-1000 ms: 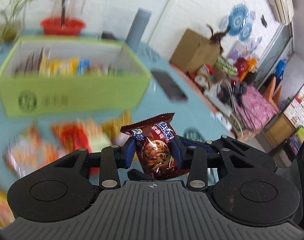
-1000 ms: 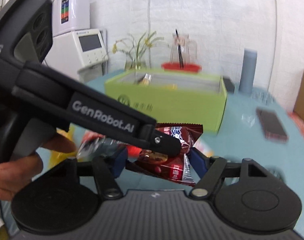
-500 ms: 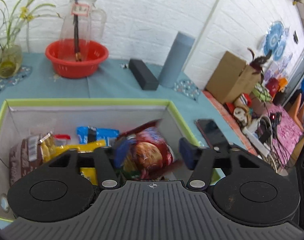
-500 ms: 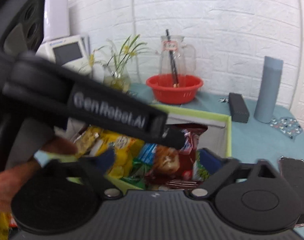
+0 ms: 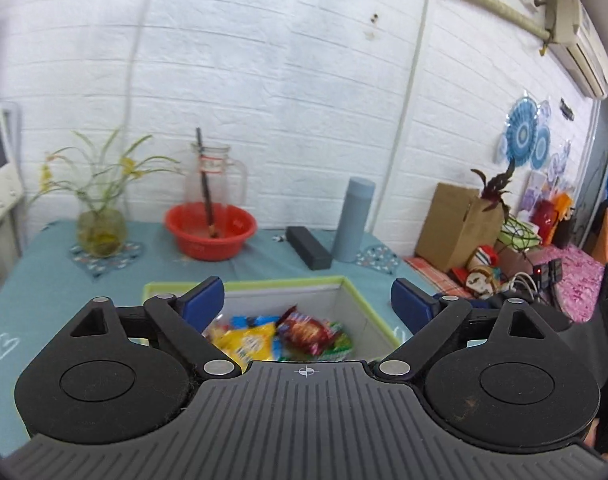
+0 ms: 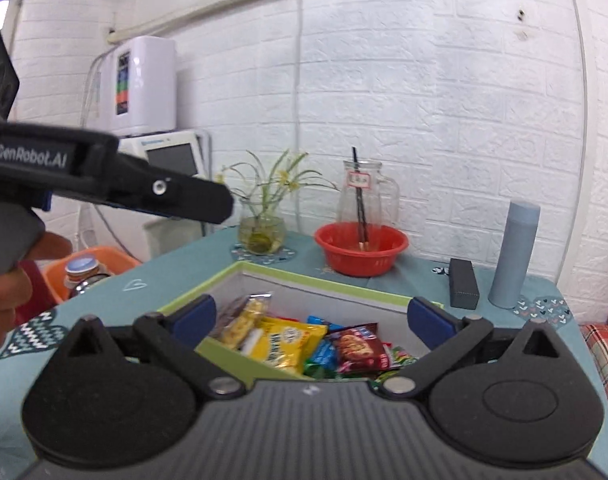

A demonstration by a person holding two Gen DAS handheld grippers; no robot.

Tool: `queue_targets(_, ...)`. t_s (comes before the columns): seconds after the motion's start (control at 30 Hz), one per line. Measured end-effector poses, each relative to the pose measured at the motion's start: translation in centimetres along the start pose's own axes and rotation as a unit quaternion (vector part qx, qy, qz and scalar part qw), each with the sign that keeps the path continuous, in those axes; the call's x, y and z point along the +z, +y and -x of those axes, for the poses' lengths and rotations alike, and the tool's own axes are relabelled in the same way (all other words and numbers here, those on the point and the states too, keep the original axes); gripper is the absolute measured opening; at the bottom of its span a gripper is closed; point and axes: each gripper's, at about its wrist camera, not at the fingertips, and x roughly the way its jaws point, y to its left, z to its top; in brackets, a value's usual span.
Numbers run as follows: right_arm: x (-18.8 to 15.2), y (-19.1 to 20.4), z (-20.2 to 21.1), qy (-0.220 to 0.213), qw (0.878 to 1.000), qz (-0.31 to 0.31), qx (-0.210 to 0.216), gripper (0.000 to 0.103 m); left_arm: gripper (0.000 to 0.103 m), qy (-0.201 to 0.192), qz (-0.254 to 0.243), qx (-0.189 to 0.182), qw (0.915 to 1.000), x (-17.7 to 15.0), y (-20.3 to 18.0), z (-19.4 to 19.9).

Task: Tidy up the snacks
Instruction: 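Move the left gripper to the yellow bread bag and grasp it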

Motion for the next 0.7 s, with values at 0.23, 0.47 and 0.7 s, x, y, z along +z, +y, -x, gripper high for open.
queue_targets(0.23, -5.8, 6.9, 2.6, 0.043, 0.995, -0.042, 0.084, 0.103, 0.083, 0.050, 0.029, 0.075, 0.9955, -8.6, 4.4, 6.2)
queue_targets(0.47, -10.1, 15.8, -0.6, 0.112, 0.975, -0.005, 0.193, 0.102, 0.081, 0.120, 0.140, 0.092, 0.9785, -15.8, 9.5, 8.7)
queue_targets(0.7, -10.9, 19.5, -5.1, 0.174, 0.967, 0.046, 0.181, 0.102, 0.081, 0.157, 0.166, 0.035, 0.9730, -16.8, 11.1, 7.2)
